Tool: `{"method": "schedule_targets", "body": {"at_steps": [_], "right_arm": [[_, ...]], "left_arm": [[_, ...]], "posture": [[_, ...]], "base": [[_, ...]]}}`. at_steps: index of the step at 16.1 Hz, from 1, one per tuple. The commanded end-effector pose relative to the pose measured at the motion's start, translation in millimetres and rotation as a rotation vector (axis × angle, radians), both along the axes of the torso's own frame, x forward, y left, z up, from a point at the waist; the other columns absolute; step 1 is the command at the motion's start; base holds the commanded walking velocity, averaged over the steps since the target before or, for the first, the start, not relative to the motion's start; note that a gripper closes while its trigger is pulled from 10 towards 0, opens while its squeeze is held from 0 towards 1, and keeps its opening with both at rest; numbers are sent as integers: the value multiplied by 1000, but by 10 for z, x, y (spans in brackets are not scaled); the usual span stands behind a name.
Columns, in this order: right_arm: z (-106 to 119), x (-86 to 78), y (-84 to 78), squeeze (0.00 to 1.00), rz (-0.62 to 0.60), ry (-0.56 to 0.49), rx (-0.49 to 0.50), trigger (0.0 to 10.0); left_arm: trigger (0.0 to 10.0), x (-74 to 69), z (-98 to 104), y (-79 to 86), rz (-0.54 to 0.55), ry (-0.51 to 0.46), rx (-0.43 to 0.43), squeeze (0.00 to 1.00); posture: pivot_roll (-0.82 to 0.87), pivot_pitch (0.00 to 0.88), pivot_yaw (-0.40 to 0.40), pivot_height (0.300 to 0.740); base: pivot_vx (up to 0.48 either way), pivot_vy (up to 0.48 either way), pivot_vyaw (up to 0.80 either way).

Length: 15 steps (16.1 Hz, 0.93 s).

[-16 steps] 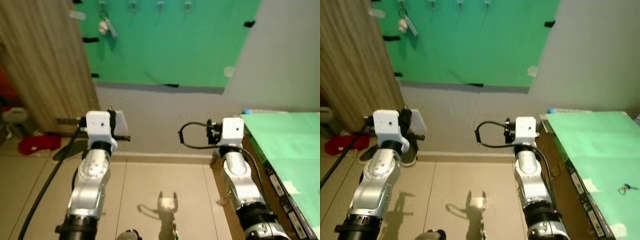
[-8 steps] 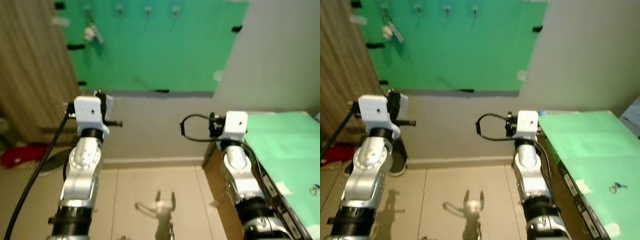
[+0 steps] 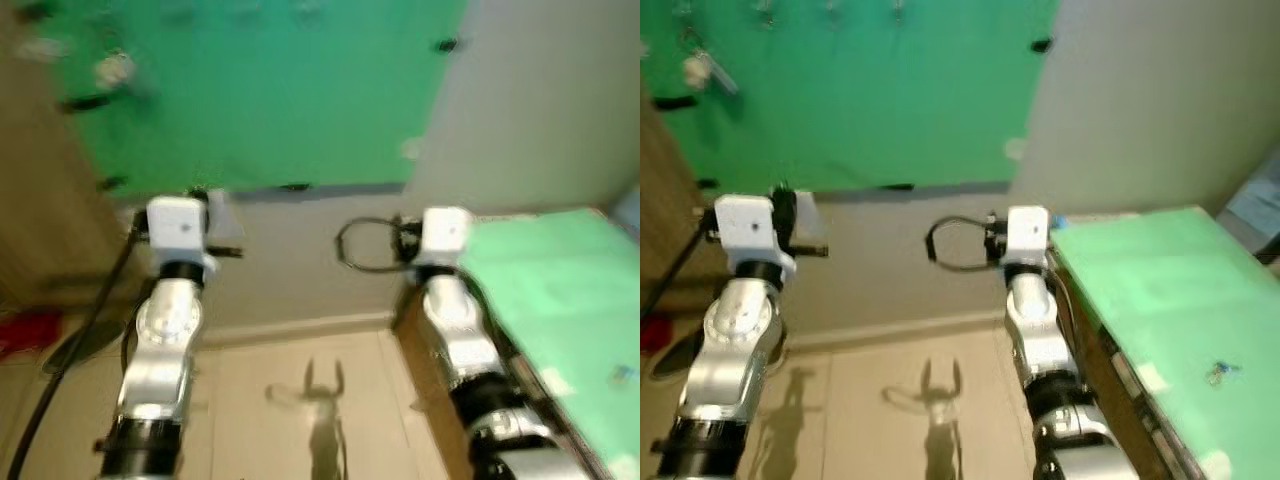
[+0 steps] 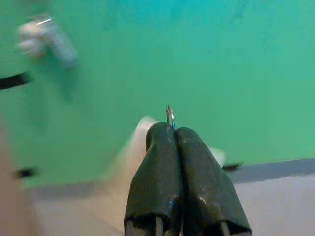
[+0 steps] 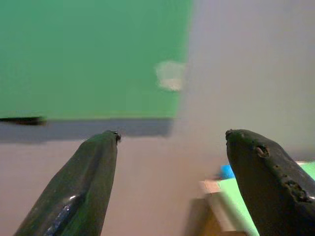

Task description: Hang keys on a hook

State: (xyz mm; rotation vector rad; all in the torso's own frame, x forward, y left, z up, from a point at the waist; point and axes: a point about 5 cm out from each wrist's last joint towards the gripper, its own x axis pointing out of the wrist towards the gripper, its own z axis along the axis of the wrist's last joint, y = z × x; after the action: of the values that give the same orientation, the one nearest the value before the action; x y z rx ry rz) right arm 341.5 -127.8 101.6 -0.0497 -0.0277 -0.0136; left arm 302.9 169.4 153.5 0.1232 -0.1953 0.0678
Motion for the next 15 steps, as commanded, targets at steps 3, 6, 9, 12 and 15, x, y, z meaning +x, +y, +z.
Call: {"method": "schedule_targets", "body": {"at_steps": [3, 6, 9, 12, 15], "right_arm": [[-37, -18, -112, 0, -4, 3, 0, 10000], [-67, -24, -118, 0, -5, 16, -7, 10000], [-92, -36, -147, 0, -20, 24, 1, 10000], [-110, -54, -142, 0, -9, 25, 3, 10000], [-120, -59, -123, 0, 5, 27, 1, 10000]], "left_arm": [[10000, -6, 28, -123, -29, -14, 6, 0], [10000, -5, 47, -124, -35, -19, 27, 0], [10000, 21, 92, -133, -49, -35, 31, 0], [10000, 43, 167, -116, -43, -58, 67, 0], [10000, 79, 201, -6, 22, -45, 181, 0]], "posture": [[121, 0, -55, 740], [119, 0, -54, 740], [114, 0, -51, 740], [109, 0, -47, 740], [110, 0, -47, 740]], "base": [[472, 0, 267], [472, 0, 788], [477, 0, 263], [0, 0, 0], [0, 0, 0]]}}
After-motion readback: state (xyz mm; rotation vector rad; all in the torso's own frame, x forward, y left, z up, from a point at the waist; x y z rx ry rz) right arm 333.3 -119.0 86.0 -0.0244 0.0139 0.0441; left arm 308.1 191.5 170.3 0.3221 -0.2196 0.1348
